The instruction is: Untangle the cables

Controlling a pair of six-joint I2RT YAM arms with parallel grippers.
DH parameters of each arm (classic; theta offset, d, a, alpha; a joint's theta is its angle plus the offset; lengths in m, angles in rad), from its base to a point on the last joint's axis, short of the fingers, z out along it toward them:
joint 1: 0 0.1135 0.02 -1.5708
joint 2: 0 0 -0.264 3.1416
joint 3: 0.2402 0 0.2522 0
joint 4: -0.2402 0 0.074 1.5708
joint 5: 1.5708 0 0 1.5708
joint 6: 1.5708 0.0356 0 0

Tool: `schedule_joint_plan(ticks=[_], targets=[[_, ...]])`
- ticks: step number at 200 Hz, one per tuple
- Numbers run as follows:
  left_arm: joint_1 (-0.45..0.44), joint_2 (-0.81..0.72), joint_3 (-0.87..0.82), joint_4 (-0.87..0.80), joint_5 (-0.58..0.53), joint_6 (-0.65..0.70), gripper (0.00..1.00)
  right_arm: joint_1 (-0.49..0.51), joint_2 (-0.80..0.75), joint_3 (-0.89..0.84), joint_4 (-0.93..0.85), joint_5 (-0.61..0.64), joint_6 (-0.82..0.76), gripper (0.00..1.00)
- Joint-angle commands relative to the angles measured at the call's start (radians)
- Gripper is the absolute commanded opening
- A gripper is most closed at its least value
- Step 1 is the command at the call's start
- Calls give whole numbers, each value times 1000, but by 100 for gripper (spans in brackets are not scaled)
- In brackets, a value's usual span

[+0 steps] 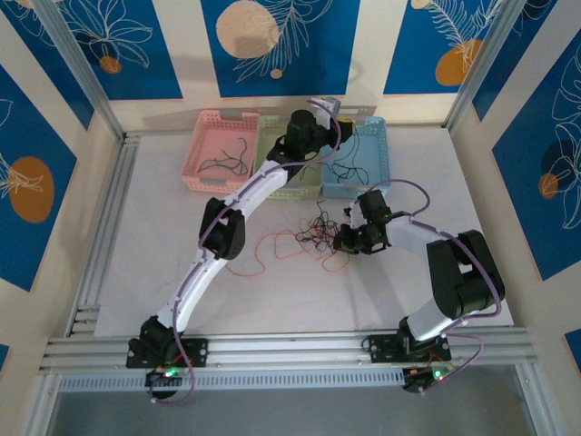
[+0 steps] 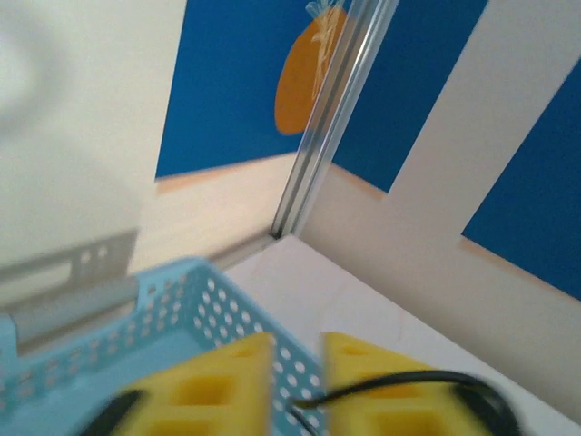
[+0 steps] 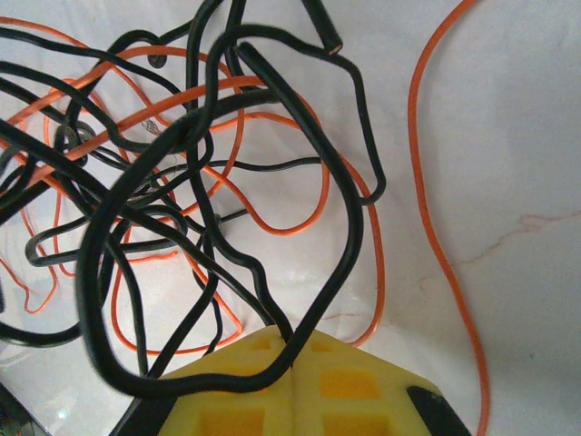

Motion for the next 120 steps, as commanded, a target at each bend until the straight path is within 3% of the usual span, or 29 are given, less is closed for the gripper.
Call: schedule_joint_plan(ticks=[1, 18, 44, 48, 54, 86, 120], targets=[[-5, -19, 5, -120, 23, 51, 48, 6, 3, 21, -30, 1, -14, 0], [-5, -65, 3, -219, 28, 102, 67, 9, 3, 22, -32, 4, -16, 1], [-3, -179, -39, -323, 1, 192, 81, 8, -1, 21, -34, 7, -14, 9], [-2, -197, -44, -333, -3, 203, 93, 6, -2, 20, -33, 8, -14, 11], [-2, -222, -46, -358, -9, 220, 99, 7, -3, 20, -34, 8, -13, 13], [0, -344, -52, -565, -73, 319, 100, -1, -15, 15, -33, 6, -9, 22], [14, -482, -122, -764, -149, 322, 99, -11, -48, 14, -45, 7, -6, 23]])
